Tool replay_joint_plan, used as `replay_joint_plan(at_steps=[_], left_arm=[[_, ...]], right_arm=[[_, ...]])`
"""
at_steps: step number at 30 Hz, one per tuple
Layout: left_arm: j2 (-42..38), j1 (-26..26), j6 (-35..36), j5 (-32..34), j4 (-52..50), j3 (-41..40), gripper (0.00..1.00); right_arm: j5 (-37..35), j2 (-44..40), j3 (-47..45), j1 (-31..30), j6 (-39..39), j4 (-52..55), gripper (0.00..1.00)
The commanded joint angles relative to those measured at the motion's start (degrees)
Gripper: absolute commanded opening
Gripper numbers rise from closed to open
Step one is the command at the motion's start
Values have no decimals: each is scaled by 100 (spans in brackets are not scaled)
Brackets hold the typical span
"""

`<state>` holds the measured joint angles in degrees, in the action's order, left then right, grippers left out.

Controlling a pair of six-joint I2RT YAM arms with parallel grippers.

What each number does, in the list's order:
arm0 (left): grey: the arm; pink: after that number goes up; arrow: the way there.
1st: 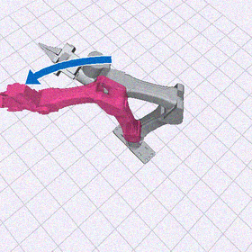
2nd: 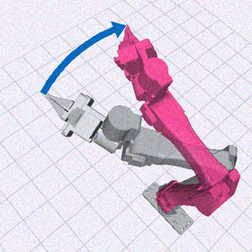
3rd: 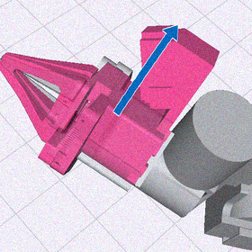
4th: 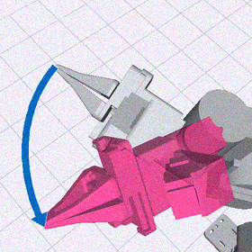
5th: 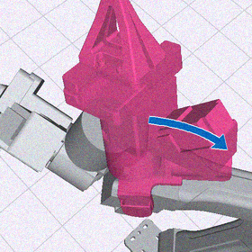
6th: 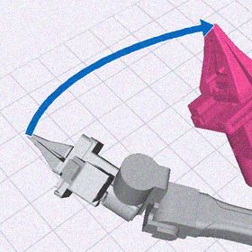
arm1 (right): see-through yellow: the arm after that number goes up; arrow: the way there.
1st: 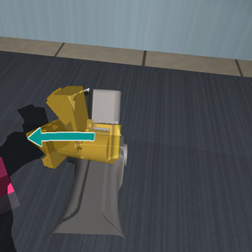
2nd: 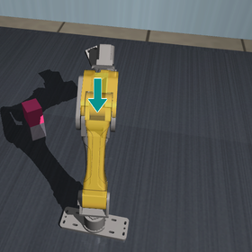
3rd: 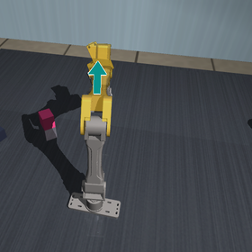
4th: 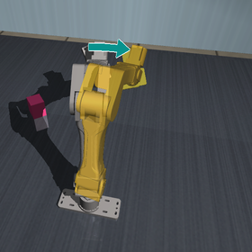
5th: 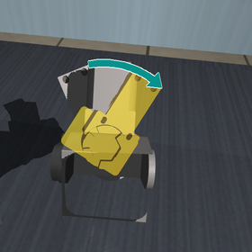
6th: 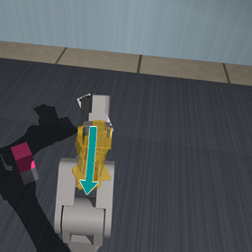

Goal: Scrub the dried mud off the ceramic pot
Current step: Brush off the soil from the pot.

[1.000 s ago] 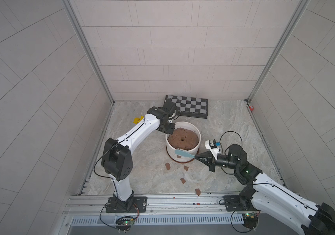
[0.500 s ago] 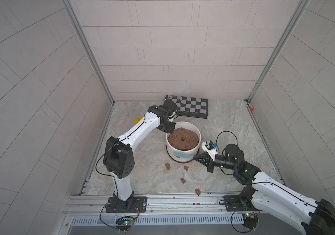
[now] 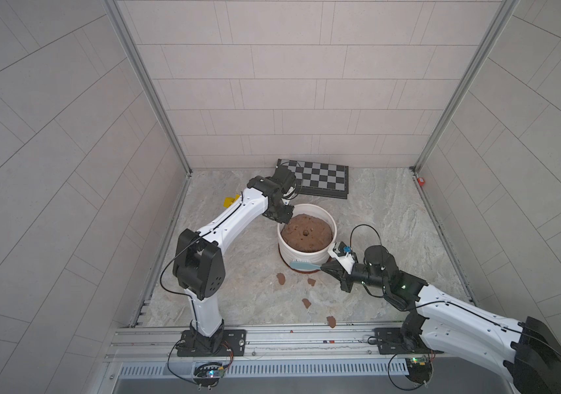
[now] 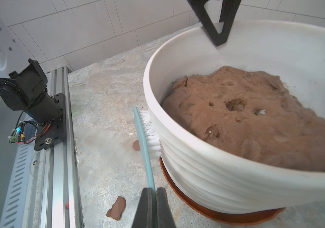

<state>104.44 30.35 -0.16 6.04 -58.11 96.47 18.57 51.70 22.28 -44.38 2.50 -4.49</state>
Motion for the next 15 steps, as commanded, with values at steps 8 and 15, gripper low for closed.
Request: replay_joint_plan(at_steps=[8, 15], left_arm=[[202, -7, 86, -593, -235, 91, 0], [213, -57, 230, -604, -333, 252, 0]], right_arm=[[-735, 147, -272, 25, 359, -175, 0], [-437, -136, -549, -208, 680, -174, 0]])
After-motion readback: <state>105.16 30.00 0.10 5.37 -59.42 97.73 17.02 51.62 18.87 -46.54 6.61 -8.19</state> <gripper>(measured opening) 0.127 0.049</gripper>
